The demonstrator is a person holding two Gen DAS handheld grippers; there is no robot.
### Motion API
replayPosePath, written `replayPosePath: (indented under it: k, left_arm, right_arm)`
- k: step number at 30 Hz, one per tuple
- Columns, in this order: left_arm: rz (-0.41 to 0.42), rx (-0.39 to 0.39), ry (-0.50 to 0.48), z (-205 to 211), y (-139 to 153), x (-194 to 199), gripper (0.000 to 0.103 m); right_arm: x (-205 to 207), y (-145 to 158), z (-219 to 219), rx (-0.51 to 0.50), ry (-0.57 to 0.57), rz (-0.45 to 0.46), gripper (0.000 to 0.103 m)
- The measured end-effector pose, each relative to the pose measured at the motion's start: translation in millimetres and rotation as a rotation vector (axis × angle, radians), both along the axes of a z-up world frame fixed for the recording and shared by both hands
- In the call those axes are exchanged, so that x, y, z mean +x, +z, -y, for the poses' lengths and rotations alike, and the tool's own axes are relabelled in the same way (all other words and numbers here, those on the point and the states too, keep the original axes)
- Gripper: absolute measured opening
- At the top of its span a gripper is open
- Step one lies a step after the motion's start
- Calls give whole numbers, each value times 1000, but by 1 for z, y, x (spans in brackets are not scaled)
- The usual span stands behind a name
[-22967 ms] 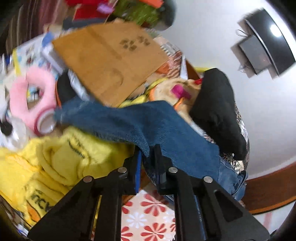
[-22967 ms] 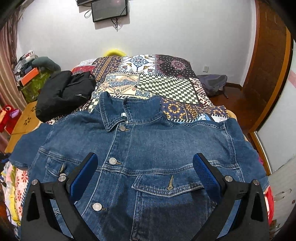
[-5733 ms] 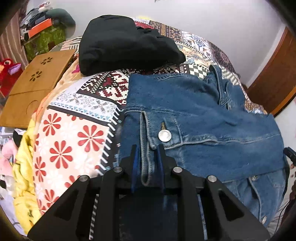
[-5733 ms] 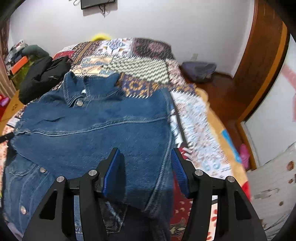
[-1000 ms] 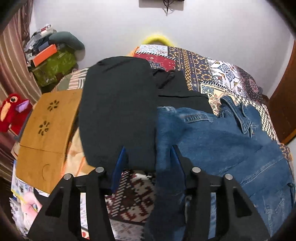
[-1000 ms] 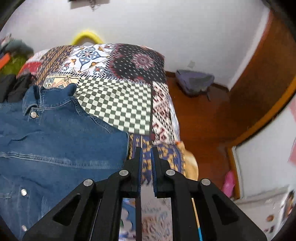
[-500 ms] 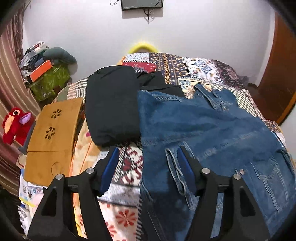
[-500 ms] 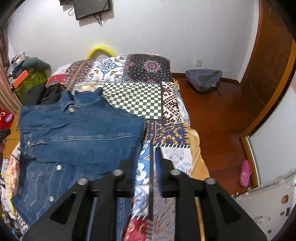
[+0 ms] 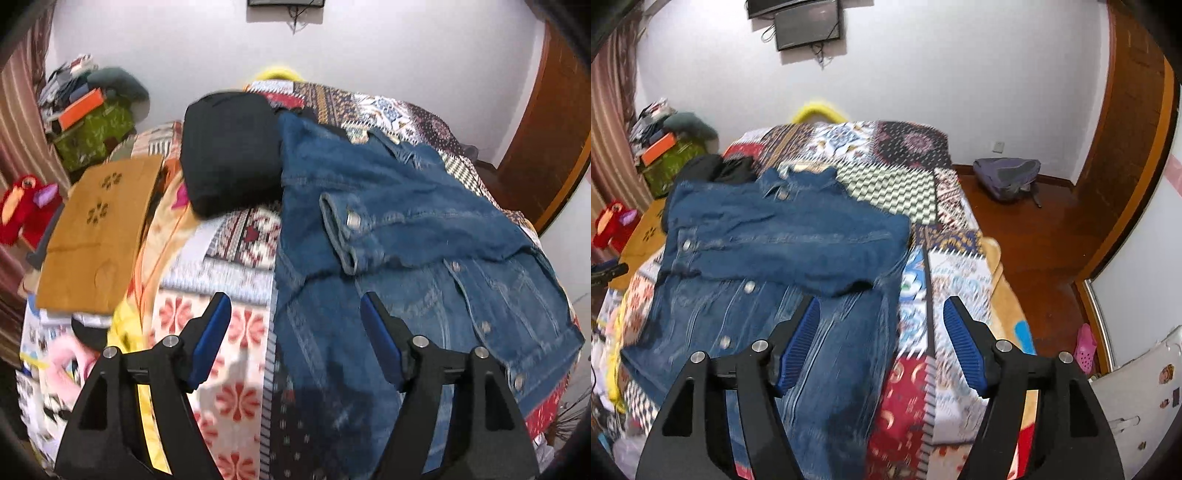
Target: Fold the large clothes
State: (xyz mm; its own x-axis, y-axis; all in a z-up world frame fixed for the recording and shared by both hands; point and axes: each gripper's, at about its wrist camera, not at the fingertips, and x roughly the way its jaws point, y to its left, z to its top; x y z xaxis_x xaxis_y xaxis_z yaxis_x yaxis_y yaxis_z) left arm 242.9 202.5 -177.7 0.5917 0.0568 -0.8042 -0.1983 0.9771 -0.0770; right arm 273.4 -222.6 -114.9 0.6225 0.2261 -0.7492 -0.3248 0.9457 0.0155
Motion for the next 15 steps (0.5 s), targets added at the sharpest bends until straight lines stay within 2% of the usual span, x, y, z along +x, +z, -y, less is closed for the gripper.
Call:
replayPosePath:
  k: [5,10,15]
  left_arm:
    - [-57,-62,0,-3,-17,-26,72]
    - [-140,-203,-23,-2,-45,-44,72]
    - [-194,-279,-35,7,-68,-54,72]
  right_arm:
    - [-21,-19,-3,-9,21,-45,66]
    - [-32,-42,-2,-20,9,-112,66]
    - [-41,-63,3,-8,5,-186,66]
